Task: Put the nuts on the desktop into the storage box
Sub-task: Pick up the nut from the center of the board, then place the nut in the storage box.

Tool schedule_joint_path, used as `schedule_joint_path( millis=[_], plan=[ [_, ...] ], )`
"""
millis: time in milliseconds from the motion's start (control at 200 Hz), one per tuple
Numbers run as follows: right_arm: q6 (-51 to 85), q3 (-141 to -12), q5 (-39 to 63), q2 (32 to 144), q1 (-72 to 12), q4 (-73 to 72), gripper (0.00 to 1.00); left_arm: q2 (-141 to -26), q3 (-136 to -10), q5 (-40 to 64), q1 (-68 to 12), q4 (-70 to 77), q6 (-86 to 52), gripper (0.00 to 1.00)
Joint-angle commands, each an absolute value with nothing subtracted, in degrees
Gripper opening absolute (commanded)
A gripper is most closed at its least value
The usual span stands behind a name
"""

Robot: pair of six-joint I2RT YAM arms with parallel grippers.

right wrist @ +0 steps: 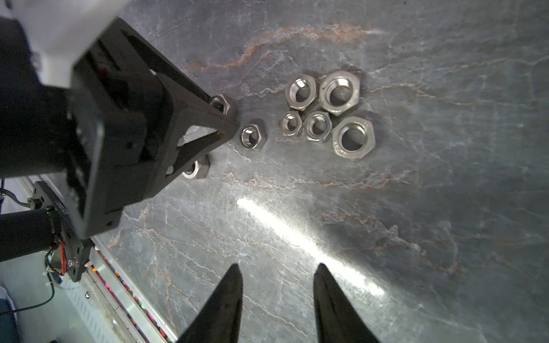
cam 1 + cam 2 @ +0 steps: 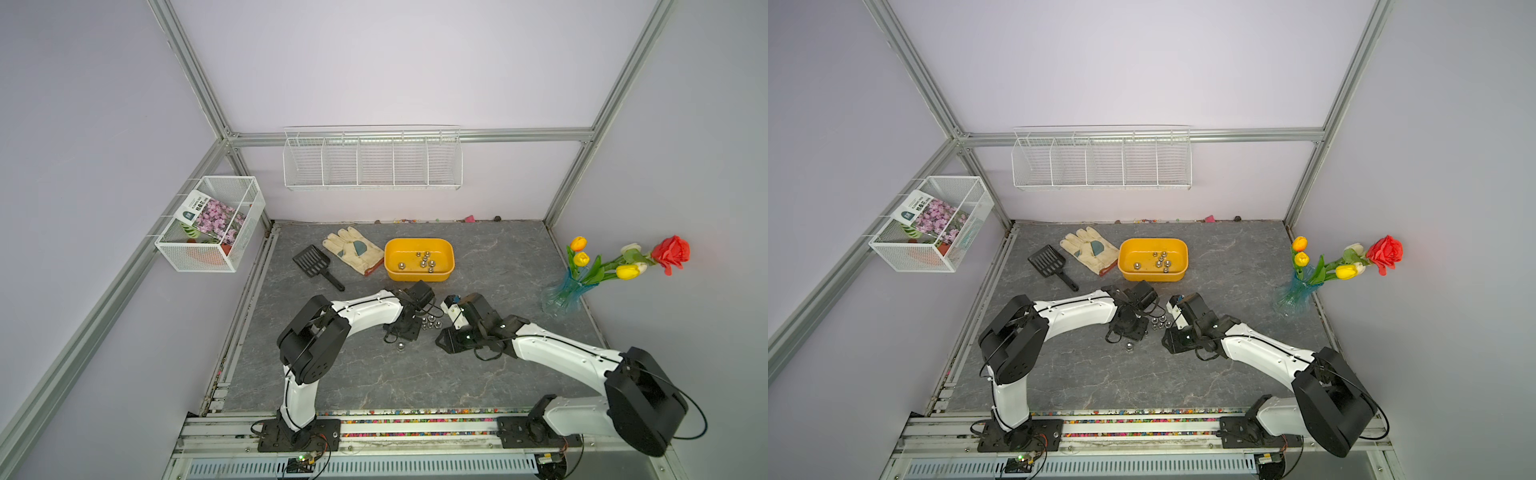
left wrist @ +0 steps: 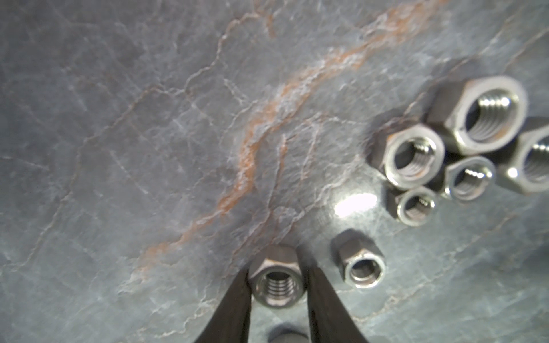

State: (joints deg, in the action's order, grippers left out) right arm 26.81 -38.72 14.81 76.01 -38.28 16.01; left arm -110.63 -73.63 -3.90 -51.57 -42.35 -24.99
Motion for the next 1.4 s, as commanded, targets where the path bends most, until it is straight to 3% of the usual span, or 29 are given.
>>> schedule_joint_path(
  millis=[0,110,220,375,969,1394],
  plan=[
    [26.86,-38.43,14.33,75.39,-38.67,15.29,0.43,-114.35,-73.63,-3.52,-51.9,-41.57,-24.71,0.34],
    [26.84,-38.49,14.33,75.5,-38.76,15.23,0.42,-114.6,-73.59,-3.66,-51.91,-41.31,-24.69,0.31],
    [26.95,-38.48,14.32,75.5,-38.67,15.15,0.42,-114.56,-73.53,-3.69,-51.93,-41.04,-24.65,0.19],
    [26.98,-38.46,14.32,75.41,-38.76,15.09,0.42,-114.24,-73.51,-4.15,-51.9,-41.02,-24.69,0.14],
    [24.16,-43.41,12.82,76.46,-37.81,17.53,0.42,-107.25,-84.97,-14.56,-51.0,-49.06,-21.49,0.14],
    [18.95,-52.25,19.12,78.62,-28.63,19.95,0.42,-109.62,-96.92,-16.65,-43.39,-49.64,-16.06,0.13]
  ],
)
